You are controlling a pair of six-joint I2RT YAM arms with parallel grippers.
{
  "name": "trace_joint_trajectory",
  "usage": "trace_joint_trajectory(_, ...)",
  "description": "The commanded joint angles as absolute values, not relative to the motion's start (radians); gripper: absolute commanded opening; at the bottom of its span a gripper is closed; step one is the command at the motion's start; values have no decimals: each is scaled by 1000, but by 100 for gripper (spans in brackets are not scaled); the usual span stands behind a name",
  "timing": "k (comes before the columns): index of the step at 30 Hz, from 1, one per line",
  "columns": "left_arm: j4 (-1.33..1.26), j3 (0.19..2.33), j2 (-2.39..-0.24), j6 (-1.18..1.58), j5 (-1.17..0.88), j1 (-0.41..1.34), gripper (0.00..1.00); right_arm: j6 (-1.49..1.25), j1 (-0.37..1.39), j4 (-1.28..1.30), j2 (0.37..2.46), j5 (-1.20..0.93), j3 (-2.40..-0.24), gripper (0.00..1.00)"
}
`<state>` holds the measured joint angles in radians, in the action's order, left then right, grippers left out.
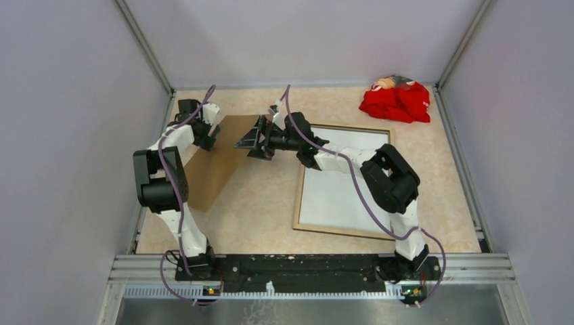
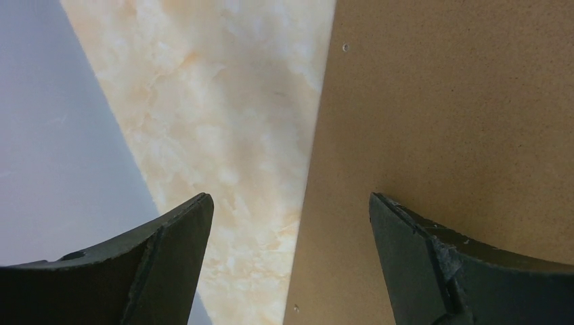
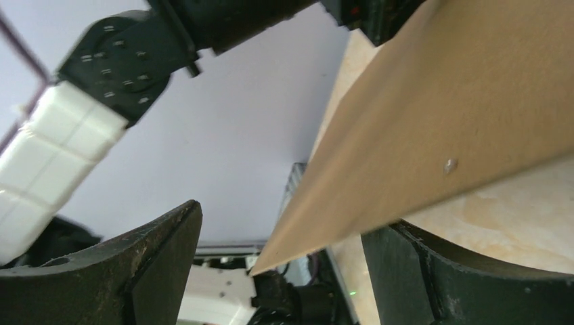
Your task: Put the photo into the frame
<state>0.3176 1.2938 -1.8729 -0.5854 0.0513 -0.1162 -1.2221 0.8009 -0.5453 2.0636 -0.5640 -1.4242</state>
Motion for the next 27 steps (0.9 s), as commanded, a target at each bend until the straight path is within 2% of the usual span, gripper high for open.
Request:
trace_joint_trajectory(1,618,1245,-1939,-506,-184,-62,94,-1055,846,-430,2018,-365,-1531,84)
trace_joint_trajectory(6,633,1251,-1931,-499,-204,-57,94,-1005,869,-366,1974,-174,-1513,83)
trace_joint_trajectory(8,634,1252,-1933,-496,-202,-56,94,-1016,876,-373,1964,-130,-1499,78)
trace_joint_trajectory(13,634,1261,-1927,-488,-192,-55,94,-1043,880,-322,1916,-39,-1469,57)
trace_joint_trajectory(17,649,1301,-1916,-478,-186,-55,98,-1061,878,-217,1875,19,-1472,17)
trace_joint_trajectory(18,661,1322,-1909,-477,-192,-55,99,-1066,875,-172,1872,28,-1489,10)
trace_joint_trajectory(20,697,1376,-1887,-480,-219,-54,99,-1074,863,-89,1877,27,-1542,1)
trace_joint_trajectory(27,901,1697,-1743,-526,-483,-47,98,-1108,733,131,1926,-88,-1739,0)
